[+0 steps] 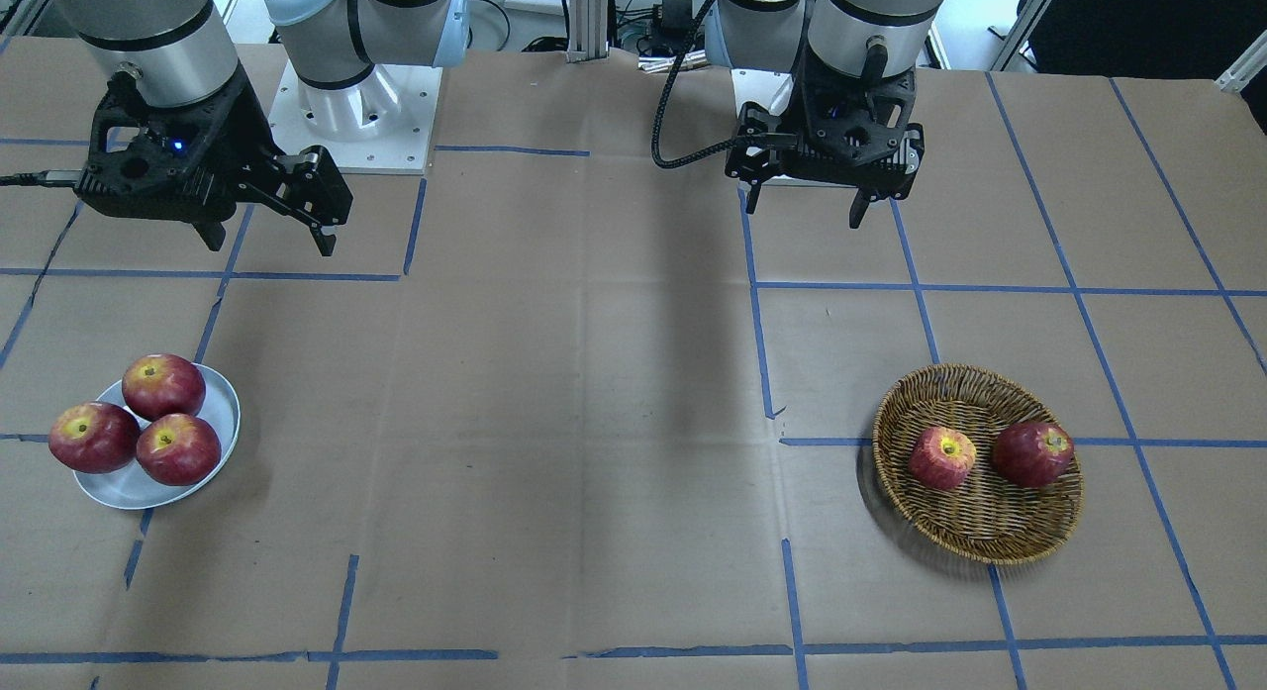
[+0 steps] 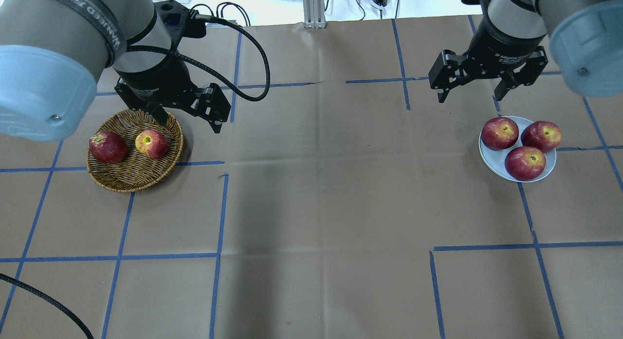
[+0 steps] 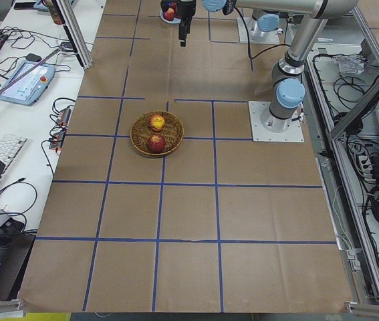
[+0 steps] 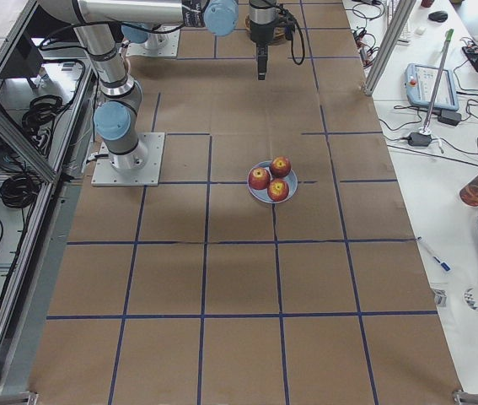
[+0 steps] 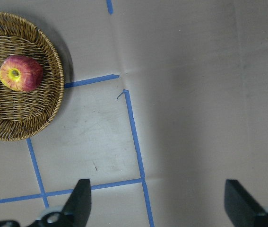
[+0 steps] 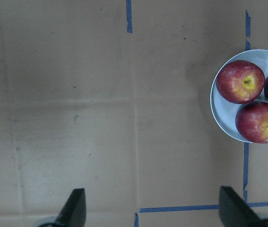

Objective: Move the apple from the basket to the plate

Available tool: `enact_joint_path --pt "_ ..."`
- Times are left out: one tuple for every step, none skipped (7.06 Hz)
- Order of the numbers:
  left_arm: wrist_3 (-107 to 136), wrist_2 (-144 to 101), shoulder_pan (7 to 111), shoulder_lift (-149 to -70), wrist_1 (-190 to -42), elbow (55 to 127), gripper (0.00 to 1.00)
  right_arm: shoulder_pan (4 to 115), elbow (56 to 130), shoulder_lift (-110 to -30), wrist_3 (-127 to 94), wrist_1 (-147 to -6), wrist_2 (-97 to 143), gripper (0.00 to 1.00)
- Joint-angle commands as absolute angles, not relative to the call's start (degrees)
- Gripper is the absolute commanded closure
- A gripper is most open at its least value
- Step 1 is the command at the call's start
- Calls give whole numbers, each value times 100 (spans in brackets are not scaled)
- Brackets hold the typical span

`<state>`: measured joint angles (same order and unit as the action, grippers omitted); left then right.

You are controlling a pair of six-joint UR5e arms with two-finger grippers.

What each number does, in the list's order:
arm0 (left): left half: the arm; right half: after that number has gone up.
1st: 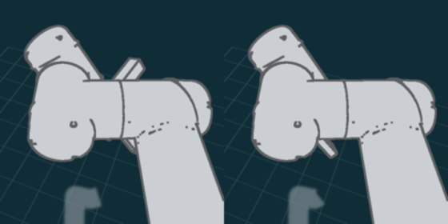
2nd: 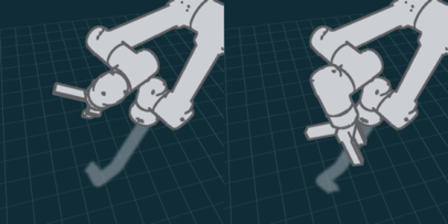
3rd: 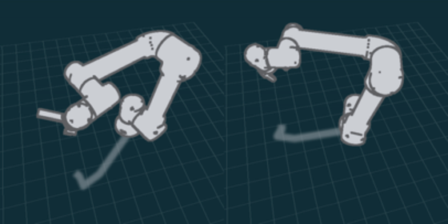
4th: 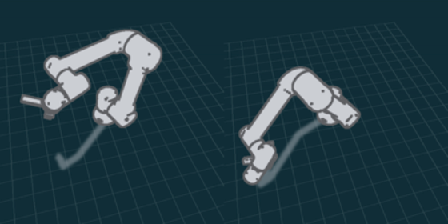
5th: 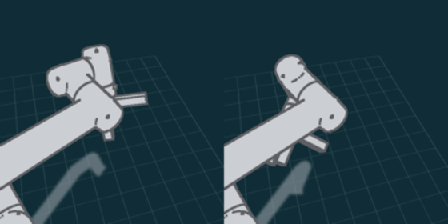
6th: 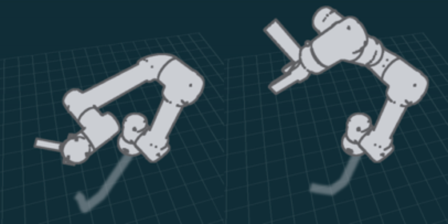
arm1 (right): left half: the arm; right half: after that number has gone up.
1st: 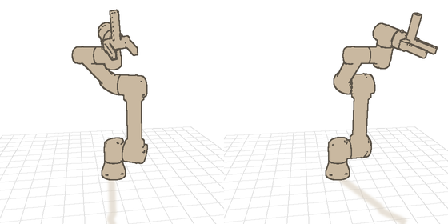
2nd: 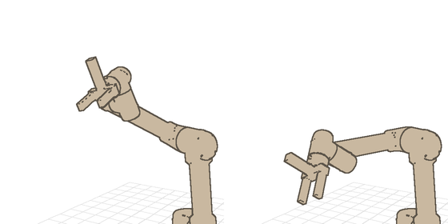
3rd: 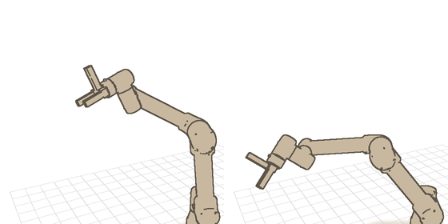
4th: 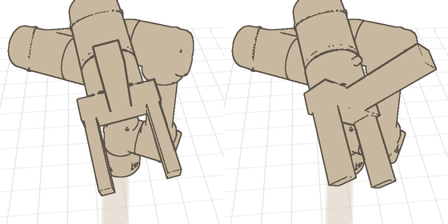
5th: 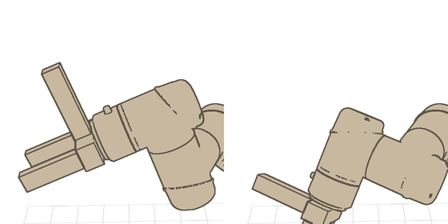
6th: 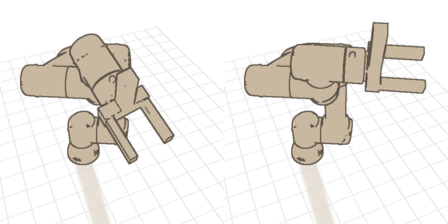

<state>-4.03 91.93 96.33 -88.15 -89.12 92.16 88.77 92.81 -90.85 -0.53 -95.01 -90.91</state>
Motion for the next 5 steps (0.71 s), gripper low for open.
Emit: enact_joint_path --pt "-413 9193 9633 -8807 -8912 9237 1 8877 9290 -9088 -53 -9510 -9088 0" --pt "-413 9193 9633 -8807 -8912 9229 1 8877 9290 -9088 -53 -9510 -9088 0" --pt "-413 9193 9633 -8807 -8912 9229 1 8877 9290 -9088 -53 -9510 -9088 0" --pt "-404 9202 9624 -8798 -8912 9229 1 8877 9290 -9088 -53 -9518 -9088 0" --pt "-413 9220 9633 -8772 -8912 9229 1 8877 9290 -9088 -53 -9519 -9088 0"
